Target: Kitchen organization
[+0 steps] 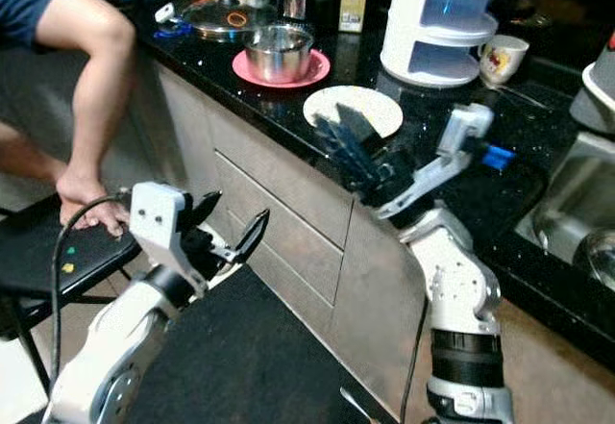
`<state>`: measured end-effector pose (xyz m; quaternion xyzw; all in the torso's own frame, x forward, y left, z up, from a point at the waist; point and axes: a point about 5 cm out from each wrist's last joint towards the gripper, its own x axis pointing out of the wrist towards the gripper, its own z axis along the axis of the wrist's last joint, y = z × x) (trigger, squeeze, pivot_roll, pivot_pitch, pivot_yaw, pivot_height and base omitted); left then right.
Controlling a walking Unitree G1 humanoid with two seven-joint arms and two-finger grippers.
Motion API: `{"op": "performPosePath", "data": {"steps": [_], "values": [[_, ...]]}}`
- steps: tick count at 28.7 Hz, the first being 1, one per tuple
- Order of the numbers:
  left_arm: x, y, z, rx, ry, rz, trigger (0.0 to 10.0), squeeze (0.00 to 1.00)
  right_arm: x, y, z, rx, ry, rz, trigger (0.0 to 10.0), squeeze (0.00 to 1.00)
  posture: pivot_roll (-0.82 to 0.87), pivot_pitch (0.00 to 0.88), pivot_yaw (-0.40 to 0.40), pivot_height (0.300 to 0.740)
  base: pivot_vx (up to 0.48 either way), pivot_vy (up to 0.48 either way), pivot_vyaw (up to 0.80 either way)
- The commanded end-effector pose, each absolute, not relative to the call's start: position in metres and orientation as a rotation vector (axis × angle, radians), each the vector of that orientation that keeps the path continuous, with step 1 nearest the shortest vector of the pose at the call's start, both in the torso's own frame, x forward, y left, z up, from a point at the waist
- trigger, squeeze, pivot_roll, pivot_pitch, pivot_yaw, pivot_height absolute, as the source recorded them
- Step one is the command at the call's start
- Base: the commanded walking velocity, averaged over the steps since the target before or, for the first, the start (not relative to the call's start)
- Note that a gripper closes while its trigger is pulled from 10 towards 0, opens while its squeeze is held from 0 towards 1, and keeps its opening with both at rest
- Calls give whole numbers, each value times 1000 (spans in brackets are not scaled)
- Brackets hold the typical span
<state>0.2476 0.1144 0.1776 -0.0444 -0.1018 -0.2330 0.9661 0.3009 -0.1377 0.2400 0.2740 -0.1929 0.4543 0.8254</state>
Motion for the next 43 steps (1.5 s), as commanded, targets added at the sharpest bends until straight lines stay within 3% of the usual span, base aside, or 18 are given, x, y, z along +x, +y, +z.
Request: {"op": "performPosePath", "data": {"steps": [1,9,16,19,26,29,36,43], "values": [[246,113,179,-92,-206,-483,10000,0,302,-139,244,540,-412,943,10000,0,100,0,-65,740,304,0,0],[246,112,180,-94,-199,-492,10000,0,303,-137,251,444,-398,908,10000,0,98,0,-67,740,304,0,0],[241,106,166,-105,-146,-519,10000,0,312,-125,255,49,-340,843,10000,0,96,0,-68,740,303,0,0],[238,105,161,-111,-127,-526,10000,0,317,-124,255,-22,-305,789,10000,0,96,0,-69,740,301,0,0],[230,98,151,-117,-89,-573,10000,0,318,-118,243,-448,-201,833,10000,0,102,0,-76,740,123,0,0],[228,96,151,-127,-83,-590,10000,0,319,-125,234,-734,-153,832,10000,0,98,0,-78,740,0,0,0],[224,90,148,-138,-72,-634,10000,0,328,-130,233,-843,-84,706,10000,0,93,0,-77,740,0,0,0],[224,91,147,-132,-64,-634,10000,0,326,-145,221,-982,41,713,10000,0,92,0,-74,740,0,0,0]]}}
